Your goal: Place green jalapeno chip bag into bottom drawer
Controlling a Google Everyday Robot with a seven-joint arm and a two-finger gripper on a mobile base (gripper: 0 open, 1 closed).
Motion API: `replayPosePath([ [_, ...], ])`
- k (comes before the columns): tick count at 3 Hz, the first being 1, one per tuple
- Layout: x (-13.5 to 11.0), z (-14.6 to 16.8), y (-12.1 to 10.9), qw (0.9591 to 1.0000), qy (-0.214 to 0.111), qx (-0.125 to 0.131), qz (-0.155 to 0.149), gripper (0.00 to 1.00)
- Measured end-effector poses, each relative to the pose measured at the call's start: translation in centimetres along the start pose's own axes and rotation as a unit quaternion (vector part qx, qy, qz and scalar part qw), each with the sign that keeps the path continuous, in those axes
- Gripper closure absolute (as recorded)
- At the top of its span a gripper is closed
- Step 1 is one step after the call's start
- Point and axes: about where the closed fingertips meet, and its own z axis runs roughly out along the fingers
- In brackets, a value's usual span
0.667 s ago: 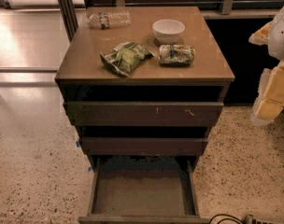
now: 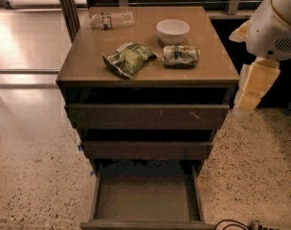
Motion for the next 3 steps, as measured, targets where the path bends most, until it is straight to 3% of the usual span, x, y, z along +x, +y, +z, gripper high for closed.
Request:
replayPosePath([
  [2,-8.9,8.2,-6.9,0.9938,-0.048,-0.033,-0.095,0.0],
  [3,-12.7,11.6,-8.8,0.9911,-0.062,-0.034,-0.113,0.0],
])
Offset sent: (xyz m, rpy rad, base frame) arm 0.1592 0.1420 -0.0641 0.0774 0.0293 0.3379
